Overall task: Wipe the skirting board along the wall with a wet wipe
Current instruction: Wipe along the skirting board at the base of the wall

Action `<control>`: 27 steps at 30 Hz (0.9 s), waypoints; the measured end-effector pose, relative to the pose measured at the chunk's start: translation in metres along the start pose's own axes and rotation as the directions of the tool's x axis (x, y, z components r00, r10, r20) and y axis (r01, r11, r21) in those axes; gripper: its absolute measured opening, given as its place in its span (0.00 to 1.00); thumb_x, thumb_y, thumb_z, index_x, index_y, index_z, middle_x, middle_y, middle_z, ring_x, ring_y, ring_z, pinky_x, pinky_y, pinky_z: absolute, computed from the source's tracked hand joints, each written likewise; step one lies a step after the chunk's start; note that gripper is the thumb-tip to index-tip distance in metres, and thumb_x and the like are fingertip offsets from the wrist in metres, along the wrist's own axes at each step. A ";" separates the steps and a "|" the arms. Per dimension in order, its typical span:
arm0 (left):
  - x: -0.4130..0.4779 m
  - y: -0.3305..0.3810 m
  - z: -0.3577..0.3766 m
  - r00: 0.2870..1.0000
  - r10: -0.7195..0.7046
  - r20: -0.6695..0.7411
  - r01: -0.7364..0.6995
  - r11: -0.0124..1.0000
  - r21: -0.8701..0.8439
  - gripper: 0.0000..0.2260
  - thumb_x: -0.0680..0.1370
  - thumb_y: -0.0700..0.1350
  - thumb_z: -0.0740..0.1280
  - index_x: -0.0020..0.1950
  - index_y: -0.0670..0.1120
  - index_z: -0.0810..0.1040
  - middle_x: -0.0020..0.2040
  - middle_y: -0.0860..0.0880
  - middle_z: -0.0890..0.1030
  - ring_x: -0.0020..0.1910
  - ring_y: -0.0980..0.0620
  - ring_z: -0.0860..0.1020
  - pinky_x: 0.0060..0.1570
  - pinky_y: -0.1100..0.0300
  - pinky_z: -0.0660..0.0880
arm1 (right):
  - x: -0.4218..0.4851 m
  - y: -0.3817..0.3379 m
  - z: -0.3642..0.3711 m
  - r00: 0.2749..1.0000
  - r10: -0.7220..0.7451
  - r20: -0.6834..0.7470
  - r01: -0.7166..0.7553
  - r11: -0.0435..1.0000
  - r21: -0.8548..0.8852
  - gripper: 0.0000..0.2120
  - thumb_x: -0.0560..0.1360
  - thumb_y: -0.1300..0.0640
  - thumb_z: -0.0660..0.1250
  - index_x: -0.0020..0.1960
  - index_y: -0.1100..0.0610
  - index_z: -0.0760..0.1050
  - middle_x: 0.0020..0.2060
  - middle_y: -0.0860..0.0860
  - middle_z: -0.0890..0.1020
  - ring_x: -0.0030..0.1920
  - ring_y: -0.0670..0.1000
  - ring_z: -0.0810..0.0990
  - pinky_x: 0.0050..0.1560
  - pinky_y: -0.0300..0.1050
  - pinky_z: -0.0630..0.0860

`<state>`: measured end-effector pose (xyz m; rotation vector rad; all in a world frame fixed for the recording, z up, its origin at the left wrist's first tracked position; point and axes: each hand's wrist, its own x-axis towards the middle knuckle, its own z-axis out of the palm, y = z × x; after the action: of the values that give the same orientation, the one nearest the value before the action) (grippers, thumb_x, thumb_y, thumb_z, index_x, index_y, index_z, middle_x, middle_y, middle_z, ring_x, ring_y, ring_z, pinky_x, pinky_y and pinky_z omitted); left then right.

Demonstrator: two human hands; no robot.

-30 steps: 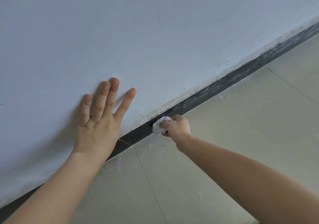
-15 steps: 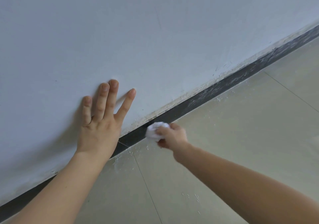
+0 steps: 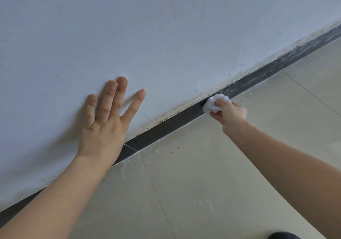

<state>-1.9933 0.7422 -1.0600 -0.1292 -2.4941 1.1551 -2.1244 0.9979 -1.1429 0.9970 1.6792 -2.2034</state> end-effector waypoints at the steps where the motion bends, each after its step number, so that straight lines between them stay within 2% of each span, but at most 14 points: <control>1: 0.001 0.001 -0.002 1.000 -0.010 -0.015 0.010 1.000 -0.025 0.51 0.67 0.41 0.76 0.80 0.50 0.45 0.76 0.36 0.36 0.74 0.39 0.32 0.71 0.44 0.32 | 0.004 0.000 -0.004 1.000 0.004 -0.019 -0.003 0.999 0.034 0.02 0.73 0.65 0.67 0.45 0.61 0.76 0.41 0.57 0.78 0.40 0.54 0.79 0.33 0.42 0.82; 3: 0.004 0.008 -0.007 0.998 -0.028 -0.048 0.020 0.987 -0.161 0.51 0.65 0.34 0.73 0.80 0.47 0.46 0.76 0.38 0.35 0.75 0.41 0.33 0.73 0.46 0.32 | 0.002 0.007 -0.006 0.997 0.036 0.066 -0.032 0.997 -0.065 0.02 0.73 0.63 0.67 0.46 0.60 0.76 0.41 0.58 0.78 0.38 0.54 0.78 0.35 0.42 0.81; 5: 0.014 0.020 -0.013 0.998 0.007 -0.062 -0.023 0.963 -0.268 0.52 0.63 0.33 0.74 0.79 0.47 0.46 0.77 0.41 0.35 0.76 0.44 0.35 0.74 0.48 0.33 | -0.014 0.027 0.001 0.971 0.134 0.200 -0.084 0.967 -0.239 0.02 0.73 0.64 0.68 0.44 0.59 0.77 0.38 0.57 0.79 0.34 0.53 0.78 0.35 0.43 0.81; 7: 0.031 0.032 -0.020 0.994 0.066 -0.088 -0.085 0.967 -0.241 0.53 0.64 0.38 0.74 0.79 0.47 0.44 0.77 0.41 0.36 0.77 0.45 0.37 0.74 0.50 0.36 | -0.033 0.050 0.013 0.920 0.262 0.291 -0.163 0.932 -0.324 0.02 0.74 0.64 0.67 0.44 0.59 0.75 0.38 0.56 0.79 0.35 0.53 0.79 0.38 0.45 0.82; 10: 0.060 0.044 -0.027 0.982 0.110 -0.153 -0.130 0.983 -0.132 0.45 0.70 0.42 0.67 0.79 0.46 0.41 0.77 0.40 0.35 0.77 0.43 0.39 0.74 0.49 0.37 | -0.040 0.075 0.032 0.888 0.313 0.336 -0.246 0.942 -0.228 0.02 0.75 0.65 0.65 0.46 0.60 0.73 0.42 0.57 0.79 0.38 0.54 0.80 0.41 0.46 0.83; 13: 0.075 0.042 -0.024 0.974 0.137 -0.180 -0.152 0.985 -0.075 0.34 0.76 0.41 0.54 0.79 0.44 0.42 0.77 0.40 0.36 0.76 0.43 0.37 0.73 0.49 0.38 | -0.019 0.068 0.034 0.943 0.250 0.218 -0.227 0.966 -0.125 0.04 0.74 0.67 0.64 0.44 0.60 0.74 0.42 0.58 0.78 0.41 0.56 0.80 0.46 0.50 0.82; 15: 0.076 0.038 -0.019 0.973 0.145 -0.179 -0.158 0.986 -0.059 0.30 0.78 0.39 0.49 0.80 0.44 0.43 0.78 0.42 0.38 0.76 0.44 0.35 0.74 0.50 0.39 | 0.003 0.048 0.021 0.975 0.189 0.119 -0.176 0.978 -0.116 0.04 0.74 0.67 0.65 0.46 0.61 0.75 0.43 0.59 0.78 0.42 0.56 0.80 0.46 0.51 0.82; 17: 0.075 0.038 -0.016 0.972 0.153 -0.180 -0.161 0.987 -0.030 0.32 0.77 0.40 0.53 0.80 0.45 0.45 0.78 0.42 0.38 0.76 0.44 0.36 0.74 0.50 0.38 | 0.028 0.022 0.002 0.994 0.109 0.025 -0.106 0.990 -0.096 0.03 0.74 0.68 0.65 0.46 0.62 0.75 0.42 0.59 0.78 0.42 0.56 0.80 0.44 0.49 0.83; 19: 0.076 0.041 -0.017 0.974 0.140 -0.179 -0.147 0.989 -0.023 0.35 0.75 0.40 0.55 0.80 0.45 0.45 0.78 0.41 0.38 0.76 0.43 0.36 0.74 0.49 0.37 | 0.047 -0.004 -0.017 0.997 0.026 -0.071 -0.030 0.998 -0.057 0.05 0.74 0.68 0.65 0.42 0.59 0.74 0.39 0.57 0.78 0.41 0.55 0.80 0.46 0.50 0.83; 21: 0.077 0.048 -0.018 0.977 0.105 -0.186 -0.119 0.991 -0.063 0.35 0.74 0.40 0.55 0.80 0.46 0.46 0.78 0.40 0.39 0.76 0.43 0.36 0.74 0.49 0.36 | 0.053 -0.019 -0.030 0.995 -0.016 -0.098 0.011 0.999 -0.043 0.06 0.75 0.67 0.63 0.42 0.58 0.73 0.39 0.56 0.79 0.42 0.55 0.80 0.48 0.50 0.82; 24: 0.087 0.060 -0.020 0.971 0.102 -0.217 -0.128 0.986 -0.107 0.34 0.75 0.44 0.56 0.80 0.45 0.48 0.78 0.40 0.41 0.77 0.43 0.38 0.75 0.50 0.38 | 0.034 -0.012 -0.032 0.995 0.078 0.059 -0.069 0.986 -0.151 0.04 0.75 0.66 0.64 0.43 0.59 0.74 0.39 0.57 0.79 0.40 0.55 0.80 0.42 0.48 0.83; 27: 0.102 0.068 -0.021 0.963 0.120 -0.242 -0.147 0.985 -0.095 0.34 0.76 0.50 0.58 0.80 0.44 0.49 0.78 0.40 0.41 0.77 0.43 0.38 0.74 0.50 0.40 | 0.006 0.008 -0.008 0.947 0.190 0.260 -0.113 0.952 -0.286 0.04 0.74 0.66 0.63 0.44 0.59 0.74 0.39 0.57 0.79 0.39 0.55 0.80 0.40 0.47 0.83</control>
<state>-2.0846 0.8266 -1.0673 -0.4464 -2.3663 0.9850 -2.1220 1.0039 -1.1540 0.6782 1.6474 -1.8548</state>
